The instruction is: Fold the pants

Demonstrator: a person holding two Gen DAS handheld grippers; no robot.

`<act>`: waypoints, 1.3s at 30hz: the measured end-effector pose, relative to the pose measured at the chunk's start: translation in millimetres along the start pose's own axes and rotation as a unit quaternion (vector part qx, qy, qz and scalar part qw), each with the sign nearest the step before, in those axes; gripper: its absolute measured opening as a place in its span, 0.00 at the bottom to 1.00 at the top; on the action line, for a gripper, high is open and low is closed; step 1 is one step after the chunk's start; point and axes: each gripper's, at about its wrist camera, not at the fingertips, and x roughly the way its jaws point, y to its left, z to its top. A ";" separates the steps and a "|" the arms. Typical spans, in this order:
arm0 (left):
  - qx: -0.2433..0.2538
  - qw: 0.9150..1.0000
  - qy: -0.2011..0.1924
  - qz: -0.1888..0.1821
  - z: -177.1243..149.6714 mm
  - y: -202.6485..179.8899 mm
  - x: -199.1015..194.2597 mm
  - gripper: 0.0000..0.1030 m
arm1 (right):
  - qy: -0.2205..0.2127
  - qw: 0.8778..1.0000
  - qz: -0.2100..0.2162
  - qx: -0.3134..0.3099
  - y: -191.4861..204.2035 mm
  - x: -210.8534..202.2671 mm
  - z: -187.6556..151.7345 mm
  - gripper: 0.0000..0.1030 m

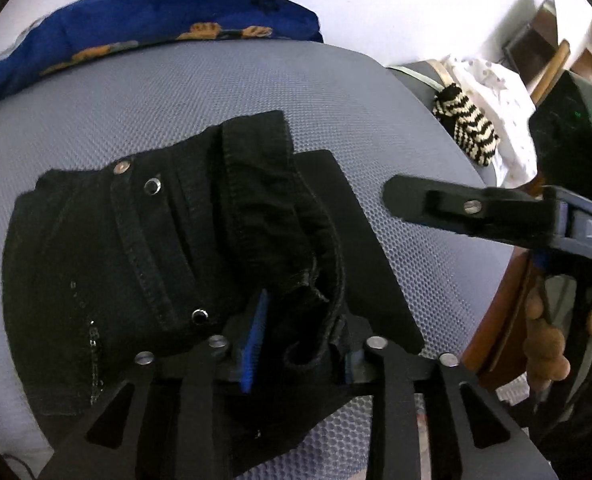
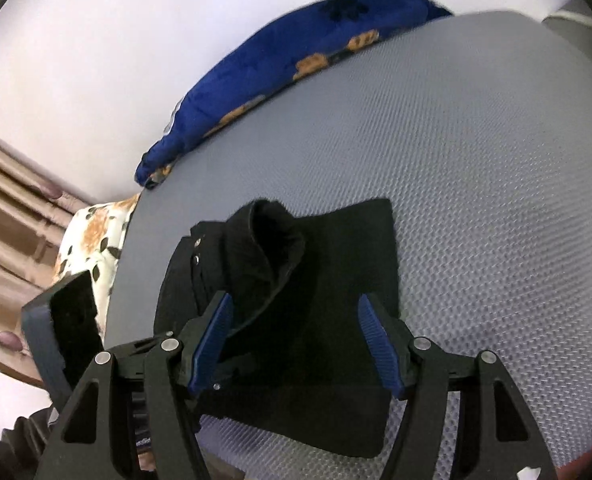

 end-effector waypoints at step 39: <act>-0.155 0.979 -0.046 0.127 -38.8 134.3 -55.1 0.70 | 0.098 0.987 0.127 0.007 -11.3 103.9 9.4 0.24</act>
